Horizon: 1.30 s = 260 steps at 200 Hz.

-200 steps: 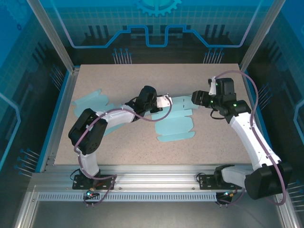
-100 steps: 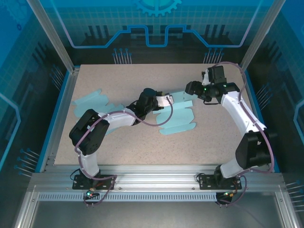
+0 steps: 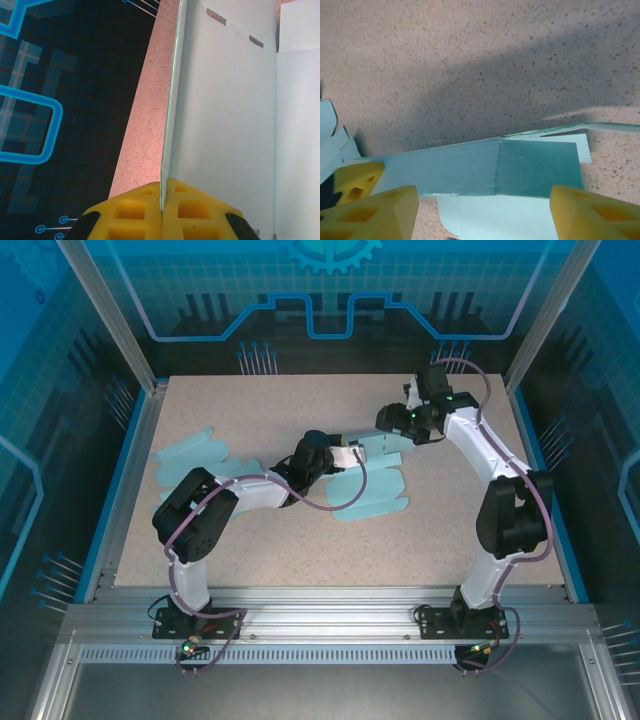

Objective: Fold the paper box

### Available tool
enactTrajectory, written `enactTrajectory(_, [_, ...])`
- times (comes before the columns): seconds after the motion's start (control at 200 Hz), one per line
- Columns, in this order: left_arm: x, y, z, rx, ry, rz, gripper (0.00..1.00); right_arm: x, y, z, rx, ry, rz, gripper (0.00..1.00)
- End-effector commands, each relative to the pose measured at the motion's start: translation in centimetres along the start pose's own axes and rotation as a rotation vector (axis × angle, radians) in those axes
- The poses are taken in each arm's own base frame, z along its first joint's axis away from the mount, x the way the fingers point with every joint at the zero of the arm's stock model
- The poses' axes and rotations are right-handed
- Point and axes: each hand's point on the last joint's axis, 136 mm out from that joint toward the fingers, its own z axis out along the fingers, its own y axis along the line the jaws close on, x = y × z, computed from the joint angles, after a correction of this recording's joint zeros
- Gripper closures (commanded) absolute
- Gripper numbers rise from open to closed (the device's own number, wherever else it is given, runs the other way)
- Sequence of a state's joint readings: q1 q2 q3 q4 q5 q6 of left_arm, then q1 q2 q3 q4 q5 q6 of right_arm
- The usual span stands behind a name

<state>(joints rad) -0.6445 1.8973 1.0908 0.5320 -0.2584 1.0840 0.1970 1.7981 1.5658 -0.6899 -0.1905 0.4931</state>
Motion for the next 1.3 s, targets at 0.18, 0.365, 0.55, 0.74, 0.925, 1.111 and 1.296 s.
enactTrajectory(0.18, [0.2,-0.9,0.5,-0.019,0.011,0.024,1.00,2.1,2.4,2.5,-0.162,0.098,0.059,0.33])
enactTrajectory(0.365, [-0.2,-2.6,0.6,0.006,0.002,0.032,1.00,2.4,2.9,3.4,-0.226,0.099,0.101,0.47])
enactTrajectory(0.55, [-0.5,-3.5,0.3,0.025,-0.013,-0.003,1.00,3.2,2.2,3.5,-0.202,0.103,0.106,0.66])
enactTrajectory(0.74, [-0.2,-3.6,0.3,0.025,-0.005,-0.022,1.00,4.3,1.2,1.6,-0.158,0.077,0.069,0.49])
enactTrajectory(0.925, [-0.4,-3.6,-0.1,0.046,-0.011,-0.055,1.00,5.9,-0.7,-2.1,-0.125,-0.018,0.050,0.38])
enactTrajectory(1.111, [-0.4,-3.6,-0.6,0.072,-0.023,-0.092,1.00,8.3,-4.6,-4.3,-0.050,-0.078,0.089,0.35])
enactTrajectory(1.296, [-1.0,-2.1,-2.0,0.098,-0.096,-0.195,1.00,10.4,-7.5,-2.9,0.003,-0.047,0.114,0.39])
